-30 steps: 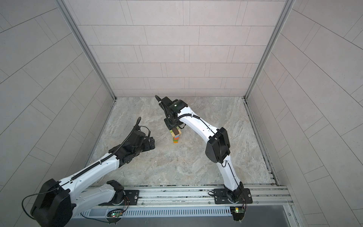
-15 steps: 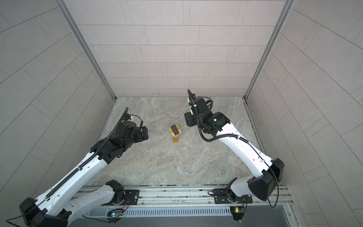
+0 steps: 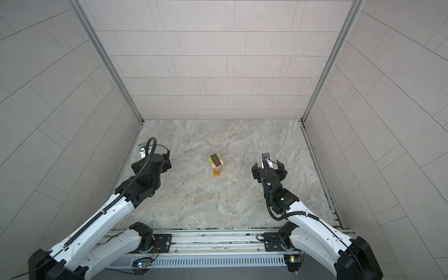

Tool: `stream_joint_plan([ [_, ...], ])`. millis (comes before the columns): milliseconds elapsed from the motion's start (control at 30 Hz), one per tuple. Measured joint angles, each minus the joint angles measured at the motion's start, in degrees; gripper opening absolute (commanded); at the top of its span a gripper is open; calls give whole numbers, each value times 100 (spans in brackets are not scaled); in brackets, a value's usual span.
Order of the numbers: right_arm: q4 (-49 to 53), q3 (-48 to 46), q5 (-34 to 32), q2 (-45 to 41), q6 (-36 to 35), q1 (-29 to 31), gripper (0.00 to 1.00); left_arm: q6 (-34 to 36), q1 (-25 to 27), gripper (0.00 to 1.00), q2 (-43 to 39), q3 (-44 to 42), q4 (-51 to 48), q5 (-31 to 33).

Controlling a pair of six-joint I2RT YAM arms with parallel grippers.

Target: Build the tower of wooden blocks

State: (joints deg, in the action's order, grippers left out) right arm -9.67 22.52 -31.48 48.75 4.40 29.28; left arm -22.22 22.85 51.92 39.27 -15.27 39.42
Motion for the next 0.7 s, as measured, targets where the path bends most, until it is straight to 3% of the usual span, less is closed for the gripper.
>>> stream_joint_plan([
  [167,-1266,-356,-396,83,-649,-319,99,516,-608,100,267,-610,859,44],
  [367,-2695,-826,-83,1043,-1309,-1012,99,1191,-820,100,1215,-1003,1923,151],
  [567,-4044,-898,76,2422,-1517,-1270,99,1467,-1528,100,1834,-1528,3285,-348],
  [700,-4992,-859,59,3117,-1593,-1290,99,1661,-1609,100,2688,-1499,4164,-828],
])
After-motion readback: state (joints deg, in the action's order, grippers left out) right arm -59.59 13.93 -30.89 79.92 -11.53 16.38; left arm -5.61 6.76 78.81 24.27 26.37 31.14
